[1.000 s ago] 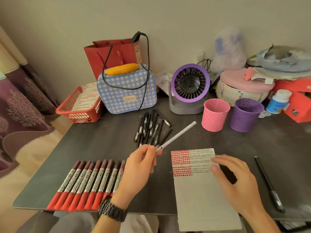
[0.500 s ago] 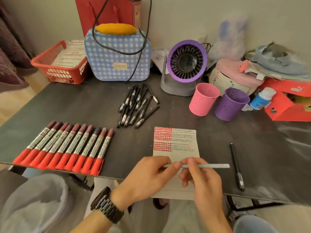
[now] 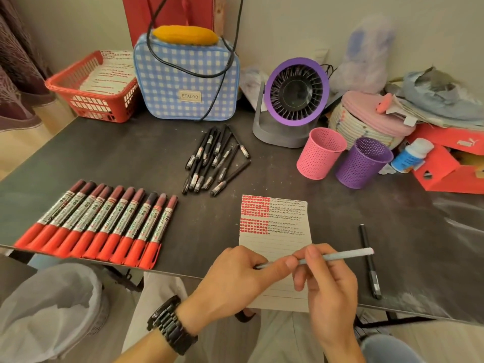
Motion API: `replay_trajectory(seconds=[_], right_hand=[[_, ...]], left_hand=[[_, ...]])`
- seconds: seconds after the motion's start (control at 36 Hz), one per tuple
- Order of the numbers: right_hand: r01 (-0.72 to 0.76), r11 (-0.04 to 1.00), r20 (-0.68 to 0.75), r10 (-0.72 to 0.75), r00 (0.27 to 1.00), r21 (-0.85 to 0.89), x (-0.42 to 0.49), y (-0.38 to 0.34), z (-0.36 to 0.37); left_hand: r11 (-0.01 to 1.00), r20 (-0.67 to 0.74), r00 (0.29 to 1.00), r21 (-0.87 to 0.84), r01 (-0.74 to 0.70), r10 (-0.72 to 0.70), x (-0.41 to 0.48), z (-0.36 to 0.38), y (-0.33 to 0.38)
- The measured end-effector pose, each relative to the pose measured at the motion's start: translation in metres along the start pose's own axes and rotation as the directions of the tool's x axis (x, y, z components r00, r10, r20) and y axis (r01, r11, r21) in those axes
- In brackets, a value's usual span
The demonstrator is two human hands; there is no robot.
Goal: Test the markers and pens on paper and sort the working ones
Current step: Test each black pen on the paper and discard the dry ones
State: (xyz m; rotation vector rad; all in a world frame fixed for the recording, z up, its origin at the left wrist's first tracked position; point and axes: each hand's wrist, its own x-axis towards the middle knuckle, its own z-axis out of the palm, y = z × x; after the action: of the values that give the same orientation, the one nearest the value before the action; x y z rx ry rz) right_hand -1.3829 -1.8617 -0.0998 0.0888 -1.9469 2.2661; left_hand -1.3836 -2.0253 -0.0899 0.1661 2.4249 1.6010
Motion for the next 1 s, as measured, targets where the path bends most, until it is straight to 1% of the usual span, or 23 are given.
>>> replay_trajectory(seconds=[0.08, 0.14, 0.19, 0.25, 0.28, 0.31, 0.33, 0.39, 0.47, 0.53, 0.64, 0.75, 0.86, 1.0], right_hand=[[-0.008, 0.999, 0.051, 0.01, 0.999, -0.033, 0.006, -0.002, -0.001], [-0.009, 0.998, 0.066, 0.013, 0.998, -0.062, 0.012, -0.003, -0.002], [-0.025, 0.998, -0.01, 0.024, 1.0, -0.056, 0.02, -0.003, -0.004], [-0.067, 0.997, -0.17, 0.06, 0.984, -0.032, 0.033, -0.003, -0.007], [-0.085, 0.996, -0.239, 0.076, 0.968, -0.026, 0.04, -0.003, -0.009], [-0.098, 0.995, -0.278, 0.087, 0.957, -0.024, 0.048, -0.003, -0.012], [-0.103, 0.994, -0.282, 0.092, 0.955, -0.024, 0.054, -0.002, -0.014], [-0.136, 0.991, -0.206, 0.131, 0.97, -0.013, 0.067, -0.001, -0.017], [-0.248, 0.969, -0.032, 0.248, 0.968, -0.002, 0.079, 0.0, -0.013], [-0.256, 0.965, -0.006, 0.256, 0.967, -0.063, 0.084, 0.004, -0.007], [-0.171, 0.946, -0.055, 0.162, 0.985, -0.275, 0.087, 0.019, 0.0], [-0.076, 0.887, -0.101, 0.034, 0.994, -0.456, 0.084, 0.034, 0.005], [-0.025, 0.876, -0.121, -0.038, 0.992, -0.481, 0.082, 0.039, 0.003], [-0.057, 0.861, -0.128, -0.009, 0.992, -0.506, 0.083, 0.04, 0.003]], left_hand=[[0.999, -0.04, 0.999, 0.046, -0.022, 0.024, 0.002, 0.0, -0.004], [0.984, -0.068, 0.995, 0.169, -0.055, 0.068, 0.003, -0.002, -0.006], [0.938, -0.108, 0.985, 0.335, -0.093, 0.136, 0.005, -0.005, -0.012], [0.87, -0.171, 0.955, 0.474, -0.135, 0.242, 0.011, -0.01, -0.019], [0.845, -0.194, 0.938, 0.512, -0.153, 0.287, 0.014, -0.012, -0.023], [0.835, -0.213, 0.925, 0.526, -0.162, 0.314, 0.017, -0.014, -0.026], [0.836, -0.229, 0.919, 0.524, -0.161, 0.321, 0.021, -0.017, -0.029], [0.847, -0.237, 0.922, 0.509, -0.152, 0.307, 0.028, -0.02, -0.035], [0.846, -0.187, 0.943, 0.513, -0.145, 0.274, 0.036, -0.021, -0.043], [0.835, -0.157, 0.955, 0.535, -0.131, 0.25, 0.038, -0.02, -0.046], [0.833, -0.153, 0.962, 0.542, -0.108, 0.225, 0.039, -0.019, -0.048], [0.846, -0.191, 0.956, 0.525, -0.091, 0.222, 0.038, -0.018, -0.045], [0.858, -0.212, 0.957, 0.509, -0.065, 0.198, 0.039, -0.018, -0.041], [0.859, -0.23, 0.953, 0.509, -0.055, 0.198, 0.041, -0.02, -0.04]])
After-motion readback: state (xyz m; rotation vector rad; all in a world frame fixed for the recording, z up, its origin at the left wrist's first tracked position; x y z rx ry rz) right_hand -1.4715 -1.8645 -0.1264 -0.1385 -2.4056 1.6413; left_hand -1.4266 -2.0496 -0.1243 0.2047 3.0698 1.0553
